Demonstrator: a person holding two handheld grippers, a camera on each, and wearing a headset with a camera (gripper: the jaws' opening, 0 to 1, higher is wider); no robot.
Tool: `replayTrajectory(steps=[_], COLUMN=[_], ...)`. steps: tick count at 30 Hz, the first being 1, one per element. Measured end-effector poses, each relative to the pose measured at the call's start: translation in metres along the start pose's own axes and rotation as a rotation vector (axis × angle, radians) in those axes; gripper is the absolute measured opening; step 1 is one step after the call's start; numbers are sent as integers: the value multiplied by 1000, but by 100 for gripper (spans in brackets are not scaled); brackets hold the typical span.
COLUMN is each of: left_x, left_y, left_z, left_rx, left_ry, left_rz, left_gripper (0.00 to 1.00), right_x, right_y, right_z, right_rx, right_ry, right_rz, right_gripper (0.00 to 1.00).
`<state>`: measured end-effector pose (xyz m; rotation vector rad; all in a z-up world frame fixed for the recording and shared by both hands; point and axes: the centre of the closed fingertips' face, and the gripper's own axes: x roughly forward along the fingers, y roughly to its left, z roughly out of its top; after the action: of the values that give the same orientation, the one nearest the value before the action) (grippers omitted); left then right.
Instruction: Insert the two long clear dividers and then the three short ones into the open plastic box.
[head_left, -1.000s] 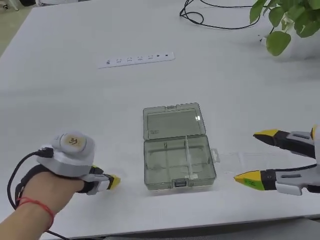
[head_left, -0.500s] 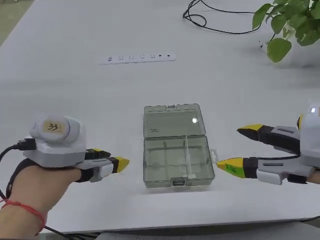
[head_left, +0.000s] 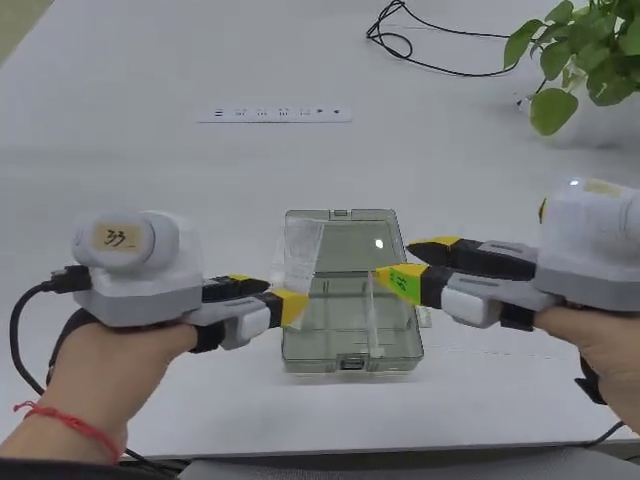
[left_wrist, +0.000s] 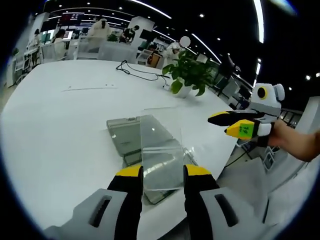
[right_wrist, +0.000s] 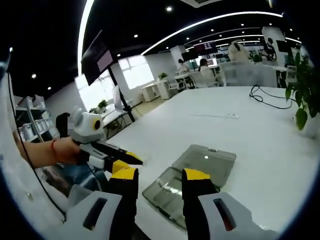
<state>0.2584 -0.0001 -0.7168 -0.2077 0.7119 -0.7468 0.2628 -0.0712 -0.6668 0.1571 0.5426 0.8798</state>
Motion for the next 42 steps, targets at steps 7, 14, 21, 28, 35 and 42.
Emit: replayTrajectory(steps=[7,14,21,28,35,42], left_x=[6,8,10,13,13,8], left_y=[-18,-28,-31,-33,-38,-35], left_z=[5,9,10,11,9,5], left_rx=[15,26,36,45,55,78], left_ry=[-30,-37,-38,-45,-43,-45], left_rz=[-50,-80,-91,-100,-114,-125], left_gripper=[30,30,30,32,35,37], right_x=[20,27,30,30,31,31], right_y=[13,13,16,13,12,9], right_z=[-9,-11,-12,-11,-10,-1], right_rx=[67,137,200,242,246,259], right_ry=[39,47,50,39,50,48], right_rz=[1,-11,-19,-57,-59,-60], right_gripper=[27,20,8,6,6,6])
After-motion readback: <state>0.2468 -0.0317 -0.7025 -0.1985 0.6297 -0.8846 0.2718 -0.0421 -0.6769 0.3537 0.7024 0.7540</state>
